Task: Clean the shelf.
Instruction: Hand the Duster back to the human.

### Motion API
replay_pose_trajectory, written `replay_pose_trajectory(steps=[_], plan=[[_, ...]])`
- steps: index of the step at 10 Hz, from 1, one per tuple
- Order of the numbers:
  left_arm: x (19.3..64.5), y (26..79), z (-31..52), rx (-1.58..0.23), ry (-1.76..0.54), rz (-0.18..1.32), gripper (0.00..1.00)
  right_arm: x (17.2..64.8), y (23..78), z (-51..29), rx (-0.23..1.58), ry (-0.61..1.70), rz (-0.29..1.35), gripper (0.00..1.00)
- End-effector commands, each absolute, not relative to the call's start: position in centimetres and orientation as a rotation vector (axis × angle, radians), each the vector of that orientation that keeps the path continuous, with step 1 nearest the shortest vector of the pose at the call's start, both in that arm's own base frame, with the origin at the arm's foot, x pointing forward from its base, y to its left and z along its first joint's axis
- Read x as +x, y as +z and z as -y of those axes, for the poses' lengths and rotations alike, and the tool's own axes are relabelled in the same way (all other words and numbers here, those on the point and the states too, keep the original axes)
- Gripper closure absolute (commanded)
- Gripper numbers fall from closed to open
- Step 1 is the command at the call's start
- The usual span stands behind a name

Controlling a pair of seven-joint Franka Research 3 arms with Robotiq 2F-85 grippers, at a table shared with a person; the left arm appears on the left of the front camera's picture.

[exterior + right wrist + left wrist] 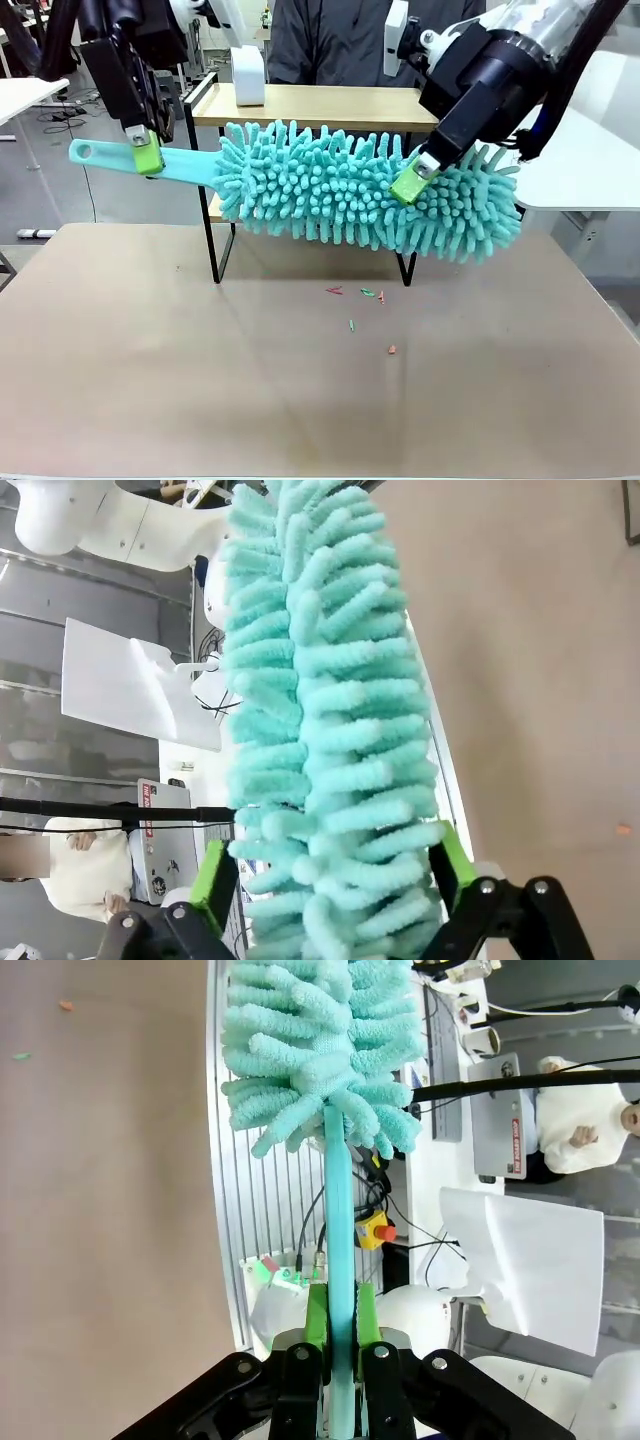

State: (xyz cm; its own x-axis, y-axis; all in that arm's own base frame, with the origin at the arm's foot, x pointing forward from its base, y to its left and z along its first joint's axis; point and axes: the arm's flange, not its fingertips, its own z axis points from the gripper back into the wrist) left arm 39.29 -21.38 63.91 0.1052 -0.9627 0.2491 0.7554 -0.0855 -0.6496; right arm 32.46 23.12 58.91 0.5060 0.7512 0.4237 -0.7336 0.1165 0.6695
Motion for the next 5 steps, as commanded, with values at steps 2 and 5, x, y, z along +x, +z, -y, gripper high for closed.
replay_pose_trajectory(steps=[2,5], plan=[[38.99,63.68,21.45,-0.795,-1.492,-0.336,0.88,32.0,58.49,-23.4,0.945,1.111,0.008,0.08],[38.88,63.77,21.28,-0.795,-1.491,-0.331,0.88,32.07,58.34,-23.3,0.959,1.116,-0.002,1.0]])
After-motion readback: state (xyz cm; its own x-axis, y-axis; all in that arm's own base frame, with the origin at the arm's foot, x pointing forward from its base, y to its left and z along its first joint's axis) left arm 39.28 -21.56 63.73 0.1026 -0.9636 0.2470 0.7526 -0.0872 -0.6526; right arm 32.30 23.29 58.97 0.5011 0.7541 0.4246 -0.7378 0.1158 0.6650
